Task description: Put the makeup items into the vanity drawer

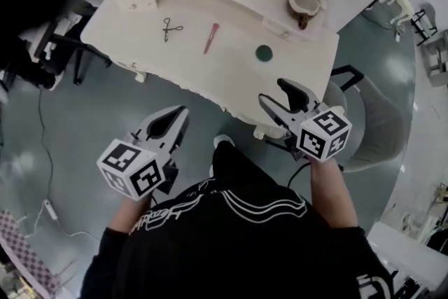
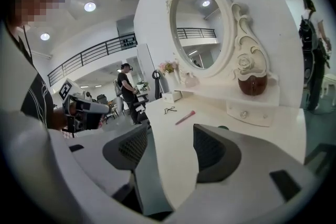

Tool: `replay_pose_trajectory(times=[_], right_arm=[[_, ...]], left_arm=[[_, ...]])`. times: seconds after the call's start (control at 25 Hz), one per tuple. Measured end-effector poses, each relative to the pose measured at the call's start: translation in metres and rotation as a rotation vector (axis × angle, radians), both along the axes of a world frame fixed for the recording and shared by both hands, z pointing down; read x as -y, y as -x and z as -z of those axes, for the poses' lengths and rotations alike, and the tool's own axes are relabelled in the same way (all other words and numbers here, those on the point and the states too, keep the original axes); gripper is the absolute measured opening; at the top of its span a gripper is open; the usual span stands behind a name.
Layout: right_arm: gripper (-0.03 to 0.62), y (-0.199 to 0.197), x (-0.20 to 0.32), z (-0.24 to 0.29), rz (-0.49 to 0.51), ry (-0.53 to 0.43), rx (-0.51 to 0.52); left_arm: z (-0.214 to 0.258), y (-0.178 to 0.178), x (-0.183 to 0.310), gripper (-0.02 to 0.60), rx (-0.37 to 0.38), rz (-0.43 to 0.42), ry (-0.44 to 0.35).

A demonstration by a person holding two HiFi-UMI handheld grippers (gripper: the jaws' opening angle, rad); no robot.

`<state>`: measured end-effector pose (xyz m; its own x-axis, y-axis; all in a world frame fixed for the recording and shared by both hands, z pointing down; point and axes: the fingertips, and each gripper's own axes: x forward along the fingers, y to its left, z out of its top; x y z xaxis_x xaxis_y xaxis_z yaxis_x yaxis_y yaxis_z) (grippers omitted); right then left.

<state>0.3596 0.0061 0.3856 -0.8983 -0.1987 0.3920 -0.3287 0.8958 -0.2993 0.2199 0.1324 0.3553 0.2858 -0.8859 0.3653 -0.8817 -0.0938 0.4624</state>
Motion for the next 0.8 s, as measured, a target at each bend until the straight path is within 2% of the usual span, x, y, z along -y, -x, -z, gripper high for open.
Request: replay_pose_trajectory(times=[0.36, 0.8], right_arm=[[0.273, 0.018, 0.086, -0.056, -0.011, -0.018, -0.155], [0.272, 0.041, 0.137, -0.116, 0.103, -0.141, -0.361]], left_arm=[[-0.026, 0.024, 0.069, 0.025, -0.028, 0.01, 0.064], [-0.035, 0.053, 0.107, 0.025, -0.022, 0.115, 0.092]])
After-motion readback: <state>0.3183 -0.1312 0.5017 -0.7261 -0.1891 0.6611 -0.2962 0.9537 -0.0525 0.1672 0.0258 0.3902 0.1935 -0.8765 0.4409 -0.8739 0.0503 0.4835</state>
